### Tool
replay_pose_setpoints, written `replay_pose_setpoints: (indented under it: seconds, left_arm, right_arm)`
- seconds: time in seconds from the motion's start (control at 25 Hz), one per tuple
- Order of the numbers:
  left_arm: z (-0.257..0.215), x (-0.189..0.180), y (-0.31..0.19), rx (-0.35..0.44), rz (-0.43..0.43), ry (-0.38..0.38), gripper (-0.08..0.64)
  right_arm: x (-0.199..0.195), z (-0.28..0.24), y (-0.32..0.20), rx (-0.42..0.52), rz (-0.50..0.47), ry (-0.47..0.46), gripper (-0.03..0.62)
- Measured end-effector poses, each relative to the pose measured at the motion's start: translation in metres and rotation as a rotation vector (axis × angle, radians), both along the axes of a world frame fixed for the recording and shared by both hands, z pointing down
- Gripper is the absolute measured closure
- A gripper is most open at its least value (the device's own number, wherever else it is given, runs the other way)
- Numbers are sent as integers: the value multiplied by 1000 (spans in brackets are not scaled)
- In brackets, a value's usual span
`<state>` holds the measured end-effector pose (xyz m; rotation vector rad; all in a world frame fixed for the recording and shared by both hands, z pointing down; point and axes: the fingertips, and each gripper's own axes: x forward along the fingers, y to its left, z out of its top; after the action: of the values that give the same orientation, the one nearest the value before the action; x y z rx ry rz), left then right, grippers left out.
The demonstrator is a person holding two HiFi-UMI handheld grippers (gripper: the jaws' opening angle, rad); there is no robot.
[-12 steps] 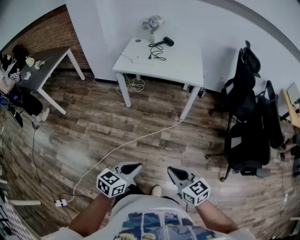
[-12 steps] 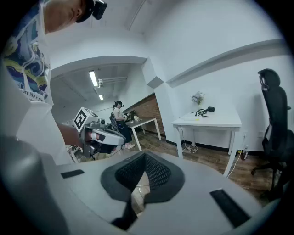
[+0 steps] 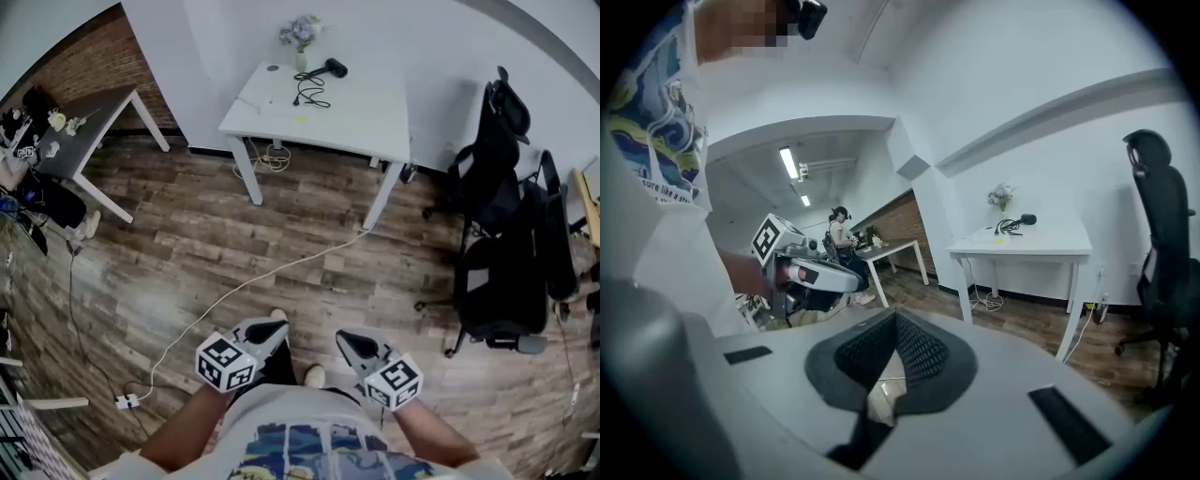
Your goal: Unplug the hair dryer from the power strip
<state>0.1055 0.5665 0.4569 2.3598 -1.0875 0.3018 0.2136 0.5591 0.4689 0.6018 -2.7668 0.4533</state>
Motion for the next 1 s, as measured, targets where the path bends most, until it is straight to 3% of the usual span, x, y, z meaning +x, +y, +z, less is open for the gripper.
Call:
replay_pose_setpoints:
  seconds: [0.28, 0.4, 0.64, 0.76, 1.0]
  left_arm:
    - [3, -26, -75, 25, 35, 9, 558]
    - [-3, -47, -114, 40, 48, 15, 558]
    - [-7, -93, -193, 92, 48, -23, 554]
    - [-10, -122, -228, 104, 29, -29, 449]
    - [-11, -168, -289, 122, 3, -37, 382]
  right_arm:
    - [-20, -3, -75, 30, 62, 20, 589]
    - [-36, -12, -113, 42, 83, 26, 500]
    - [-76, -10, -183, 34, 116, 44, 512]
    - [-105, -12, -209, 36, 102, 60, 526]
    - [-145, -12, -256, 43, 106, 83, 523]
